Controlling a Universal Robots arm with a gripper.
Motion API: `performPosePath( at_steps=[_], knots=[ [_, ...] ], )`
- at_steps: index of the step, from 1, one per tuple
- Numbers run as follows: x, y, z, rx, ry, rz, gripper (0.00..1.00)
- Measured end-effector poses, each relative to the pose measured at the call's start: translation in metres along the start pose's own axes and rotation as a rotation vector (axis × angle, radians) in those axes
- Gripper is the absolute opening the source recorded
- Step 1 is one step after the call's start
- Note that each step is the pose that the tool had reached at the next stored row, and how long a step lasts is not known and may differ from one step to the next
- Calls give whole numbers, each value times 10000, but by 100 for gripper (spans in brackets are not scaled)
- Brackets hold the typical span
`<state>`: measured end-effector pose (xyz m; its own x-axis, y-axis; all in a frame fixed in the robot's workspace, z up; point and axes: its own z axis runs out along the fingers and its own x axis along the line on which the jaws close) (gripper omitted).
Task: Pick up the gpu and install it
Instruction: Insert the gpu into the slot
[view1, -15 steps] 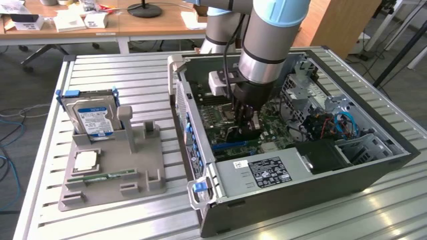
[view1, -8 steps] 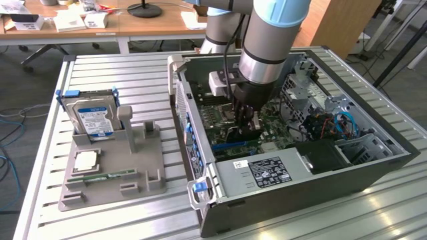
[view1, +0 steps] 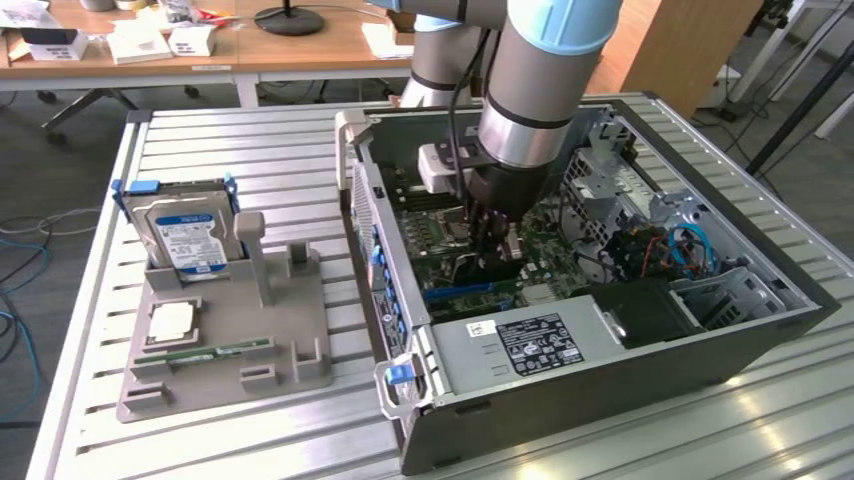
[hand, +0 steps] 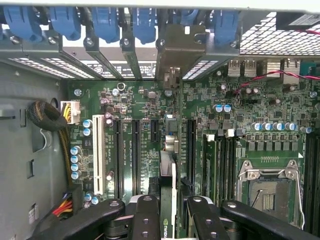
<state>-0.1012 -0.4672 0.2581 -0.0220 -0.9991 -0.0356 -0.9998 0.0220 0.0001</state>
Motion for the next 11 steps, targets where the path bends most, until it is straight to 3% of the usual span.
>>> performPosePath(
  at_steps=[11],
  knots=[
    [0, -1, 0, -3, 0, -82, 26]
  ],
)
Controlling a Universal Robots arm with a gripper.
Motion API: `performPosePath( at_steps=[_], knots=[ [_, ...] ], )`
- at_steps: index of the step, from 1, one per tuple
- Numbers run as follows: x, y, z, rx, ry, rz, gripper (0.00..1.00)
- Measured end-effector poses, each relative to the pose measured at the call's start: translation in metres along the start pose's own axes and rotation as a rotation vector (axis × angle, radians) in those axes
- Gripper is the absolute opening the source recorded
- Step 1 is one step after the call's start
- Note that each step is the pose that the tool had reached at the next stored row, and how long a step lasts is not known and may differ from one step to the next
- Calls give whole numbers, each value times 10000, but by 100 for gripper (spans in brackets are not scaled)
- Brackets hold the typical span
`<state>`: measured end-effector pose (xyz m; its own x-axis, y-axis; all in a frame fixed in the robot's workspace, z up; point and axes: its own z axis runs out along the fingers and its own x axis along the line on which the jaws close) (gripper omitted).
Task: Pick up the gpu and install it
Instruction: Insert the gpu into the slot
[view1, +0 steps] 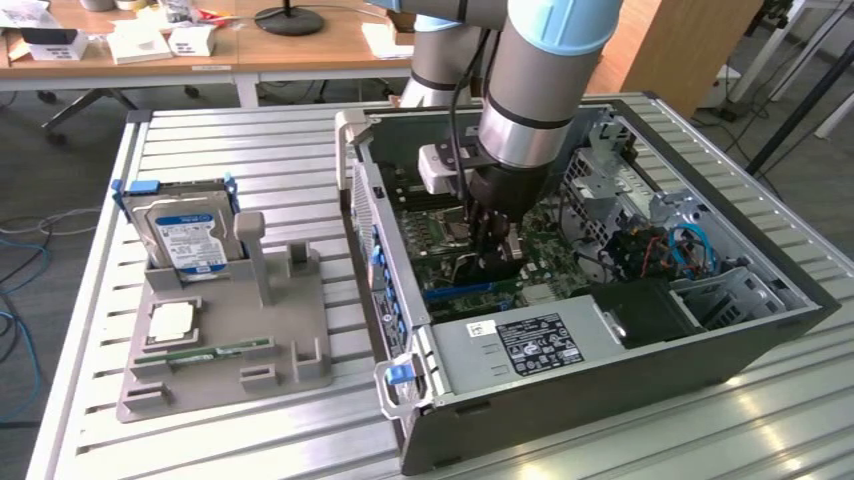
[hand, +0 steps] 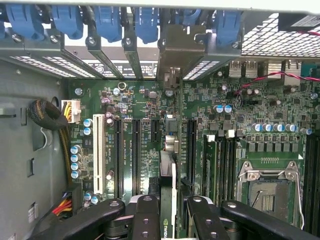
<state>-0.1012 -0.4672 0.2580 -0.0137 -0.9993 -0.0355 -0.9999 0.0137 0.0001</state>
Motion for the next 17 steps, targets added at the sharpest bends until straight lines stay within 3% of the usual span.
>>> performPosePath(
  at_steps=[17],
  knots=[
    [-15, 0, 11, 2, -3, -91, 26]
  ],
)
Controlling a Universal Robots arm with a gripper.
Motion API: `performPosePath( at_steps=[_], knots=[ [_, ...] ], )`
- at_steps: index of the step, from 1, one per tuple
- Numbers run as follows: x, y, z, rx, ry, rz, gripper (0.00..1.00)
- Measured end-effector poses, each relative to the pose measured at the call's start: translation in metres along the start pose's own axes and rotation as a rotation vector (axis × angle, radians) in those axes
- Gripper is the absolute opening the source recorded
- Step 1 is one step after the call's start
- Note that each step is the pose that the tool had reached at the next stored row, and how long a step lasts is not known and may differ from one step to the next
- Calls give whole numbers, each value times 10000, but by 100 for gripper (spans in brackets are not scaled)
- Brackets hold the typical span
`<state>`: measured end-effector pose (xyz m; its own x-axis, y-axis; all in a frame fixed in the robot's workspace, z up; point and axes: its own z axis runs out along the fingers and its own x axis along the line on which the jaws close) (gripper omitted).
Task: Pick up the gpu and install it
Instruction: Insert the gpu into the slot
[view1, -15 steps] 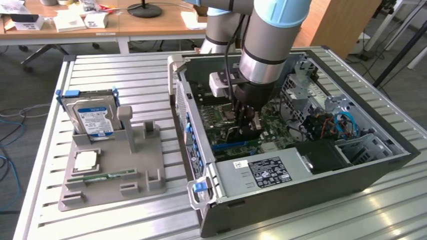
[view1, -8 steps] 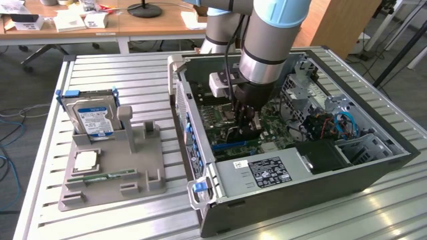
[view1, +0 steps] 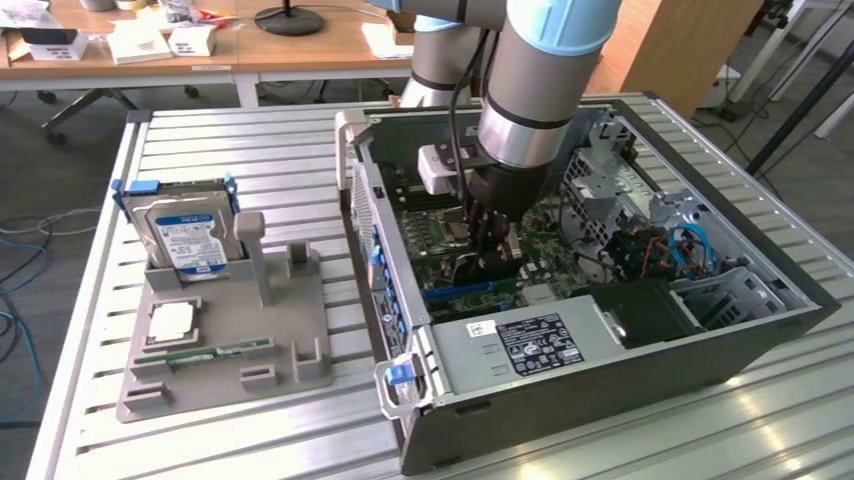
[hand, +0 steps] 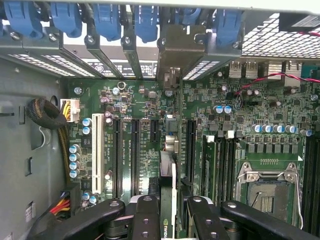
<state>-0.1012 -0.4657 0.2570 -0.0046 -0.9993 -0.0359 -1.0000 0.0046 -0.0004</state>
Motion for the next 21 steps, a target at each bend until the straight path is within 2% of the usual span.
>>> performPosePath(
  at_steps=[21],
  knots=[
    [-5, 0, 16, -1, -3, 0, 26]
  ],
)
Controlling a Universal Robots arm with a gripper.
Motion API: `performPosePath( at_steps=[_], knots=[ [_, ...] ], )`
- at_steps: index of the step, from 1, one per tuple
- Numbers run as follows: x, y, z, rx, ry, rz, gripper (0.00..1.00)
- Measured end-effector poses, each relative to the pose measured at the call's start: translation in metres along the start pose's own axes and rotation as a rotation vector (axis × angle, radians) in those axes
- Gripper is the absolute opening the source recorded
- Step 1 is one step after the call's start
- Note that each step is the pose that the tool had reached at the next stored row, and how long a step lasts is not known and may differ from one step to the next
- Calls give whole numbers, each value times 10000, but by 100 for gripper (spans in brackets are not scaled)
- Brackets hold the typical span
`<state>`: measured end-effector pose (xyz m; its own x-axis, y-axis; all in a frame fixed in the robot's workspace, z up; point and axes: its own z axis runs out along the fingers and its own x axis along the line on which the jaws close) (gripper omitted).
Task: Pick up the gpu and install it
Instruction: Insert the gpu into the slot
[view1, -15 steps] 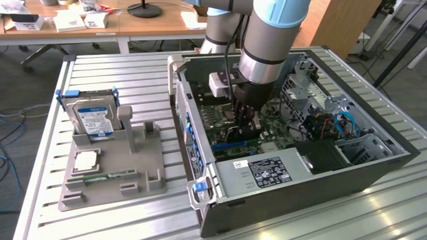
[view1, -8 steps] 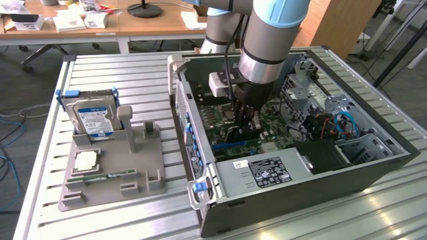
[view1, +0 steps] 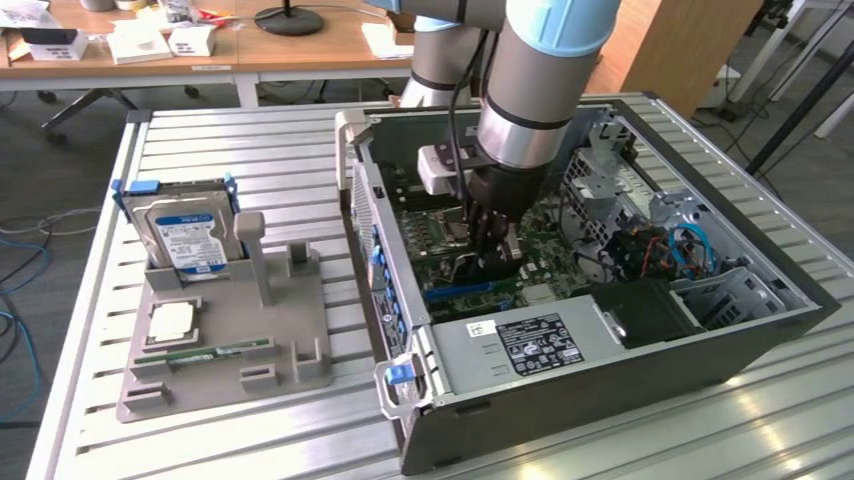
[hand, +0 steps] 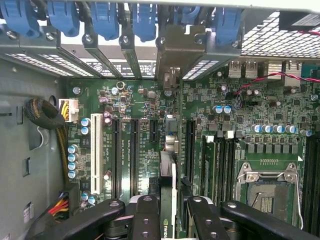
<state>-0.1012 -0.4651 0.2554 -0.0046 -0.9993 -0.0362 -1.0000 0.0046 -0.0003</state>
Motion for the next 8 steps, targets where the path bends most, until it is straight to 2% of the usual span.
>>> performPosePath(
  at_steps=[8],
  knots=[
    [1, 0, 23, -1, 3, -1, 26]
  ],
)
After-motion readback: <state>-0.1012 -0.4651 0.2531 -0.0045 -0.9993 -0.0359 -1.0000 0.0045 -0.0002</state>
